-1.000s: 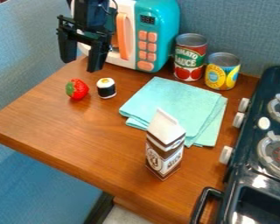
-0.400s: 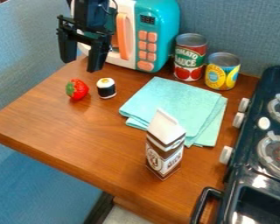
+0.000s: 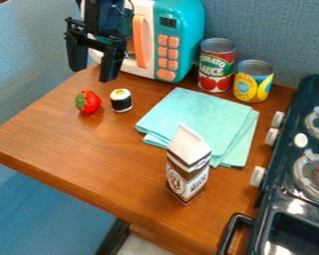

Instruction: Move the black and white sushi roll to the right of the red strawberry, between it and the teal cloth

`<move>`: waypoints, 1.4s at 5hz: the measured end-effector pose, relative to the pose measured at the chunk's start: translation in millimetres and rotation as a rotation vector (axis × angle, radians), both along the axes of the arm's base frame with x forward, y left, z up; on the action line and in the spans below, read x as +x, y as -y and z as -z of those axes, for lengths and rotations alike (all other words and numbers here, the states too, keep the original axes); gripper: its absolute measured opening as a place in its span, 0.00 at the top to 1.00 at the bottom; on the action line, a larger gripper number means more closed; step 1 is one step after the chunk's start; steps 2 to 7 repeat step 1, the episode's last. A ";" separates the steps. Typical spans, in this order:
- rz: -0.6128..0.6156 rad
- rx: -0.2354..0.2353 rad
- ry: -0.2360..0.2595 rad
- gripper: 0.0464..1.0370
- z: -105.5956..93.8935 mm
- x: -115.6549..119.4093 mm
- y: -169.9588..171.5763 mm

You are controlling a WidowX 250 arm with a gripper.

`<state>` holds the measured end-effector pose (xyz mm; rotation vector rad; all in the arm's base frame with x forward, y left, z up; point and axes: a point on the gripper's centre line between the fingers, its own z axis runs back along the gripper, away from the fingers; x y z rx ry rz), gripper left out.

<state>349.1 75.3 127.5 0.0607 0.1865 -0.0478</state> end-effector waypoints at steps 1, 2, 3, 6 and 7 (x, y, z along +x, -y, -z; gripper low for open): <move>0.000 0.000 -0.002 0.04 0.3 -0.3 0.1; 0.000 0.000 -0.002 0.04 0.3 -0.3 0.1; 0.000 0.000 -0.002 0.04 0.3 -0.3 0.1; 0.000 0.000 -0.002 0.04 0.3 -0.3 0.1; 0.000 0.000 -0.002 0.04 0.3 -0.3 0.1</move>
